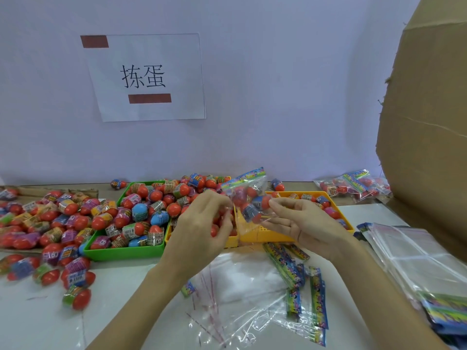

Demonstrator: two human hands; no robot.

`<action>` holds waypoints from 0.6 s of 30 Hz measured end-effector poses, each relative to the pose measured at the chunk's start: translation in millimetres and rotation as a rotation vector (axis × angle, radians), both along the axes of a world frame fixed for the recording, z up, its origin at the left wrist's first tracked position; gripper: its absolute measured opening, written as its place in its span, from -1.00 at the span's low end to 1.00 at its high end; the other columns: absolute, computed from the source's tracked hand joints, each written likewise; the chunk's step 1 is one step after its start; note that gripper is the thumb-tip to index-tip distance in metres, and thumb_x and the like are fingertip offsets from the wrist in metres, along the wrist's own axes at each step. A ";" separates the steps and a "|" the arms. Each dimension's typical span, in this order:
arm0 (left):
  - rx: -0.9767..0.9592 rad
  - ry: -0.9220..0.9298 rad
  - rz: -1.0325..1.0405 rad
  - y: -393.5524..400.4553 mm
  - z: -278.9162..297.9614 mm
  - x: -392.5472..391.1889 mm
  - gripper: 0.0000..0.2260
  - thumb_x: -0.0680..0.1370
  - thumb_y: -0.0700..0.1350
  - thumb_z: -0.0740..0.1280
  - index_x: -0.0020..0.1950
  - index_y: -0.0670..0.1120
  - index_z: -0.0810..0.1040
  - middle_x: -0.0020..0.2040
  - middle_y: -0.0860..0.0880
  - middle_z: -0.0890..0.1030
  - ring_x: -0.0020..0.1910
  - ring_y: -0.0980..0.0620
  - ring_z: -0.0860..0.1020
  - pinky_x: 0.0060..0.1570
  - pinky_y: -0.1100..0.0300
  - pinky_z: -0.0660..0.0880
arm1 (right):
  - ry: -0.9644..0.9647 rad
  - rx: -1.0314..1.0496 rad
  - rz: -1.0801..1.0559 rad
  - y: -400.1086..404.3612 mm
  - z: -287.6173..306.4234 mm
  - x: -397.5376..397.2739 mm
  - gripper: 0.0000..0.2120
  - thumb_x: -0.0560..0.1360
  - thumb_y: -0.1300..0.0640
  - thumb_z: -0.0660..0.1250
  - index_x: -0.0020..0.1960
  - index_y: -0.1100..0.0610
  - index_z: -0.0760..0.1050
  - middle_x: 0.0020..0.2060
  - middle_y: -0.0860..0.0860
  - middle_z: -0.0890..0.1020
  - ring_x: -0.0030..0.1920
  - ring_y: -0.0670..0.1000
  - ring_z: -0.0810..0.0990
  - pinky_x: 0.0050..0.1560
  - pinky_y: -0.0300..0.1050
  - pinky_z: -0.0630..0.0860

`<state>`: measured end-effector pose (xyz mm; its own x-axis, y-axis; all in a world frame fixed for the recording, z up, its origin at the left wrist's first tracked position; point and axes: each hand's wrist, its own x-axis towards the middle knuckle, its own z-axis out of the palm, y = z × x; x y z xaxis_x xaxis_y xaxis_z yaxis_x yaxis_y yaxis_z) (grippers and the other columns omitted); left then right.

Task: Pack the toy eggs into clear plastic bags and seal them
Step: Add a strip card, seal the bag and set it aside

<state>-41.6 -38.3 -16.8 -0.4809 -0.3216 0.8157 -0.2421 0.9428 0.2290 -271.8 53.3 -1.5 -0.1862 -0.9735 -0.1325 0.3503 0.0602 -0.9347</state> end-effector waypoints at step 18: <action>1.214 0.235 -0.184 0.4 5.0 -2.8 -0.93 0.60 -0.15 0.50 -0.04 -0.12 0.77 -0.13 -0.12 0.77 -0.15 -0.11 0.76 -0.17 0.19 0.69 | 0.520 -0.183 -0.232 -3.2 -4.2 19.2 -0.83 0.61 0.11 0.45 0.11 0.21 0.62 -0.07 0.08 0.76 -0.29 0.13 0.74 -0.51 -0.22 0.46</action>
<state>-44.4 -38.0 -11.8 -0.4817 -0.8692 0.1116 0.0358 0.1077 0.9935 -252.6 50.1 -5.8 -0.3921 -0.8981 0.1991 -0.1712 -0.1414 -0.9750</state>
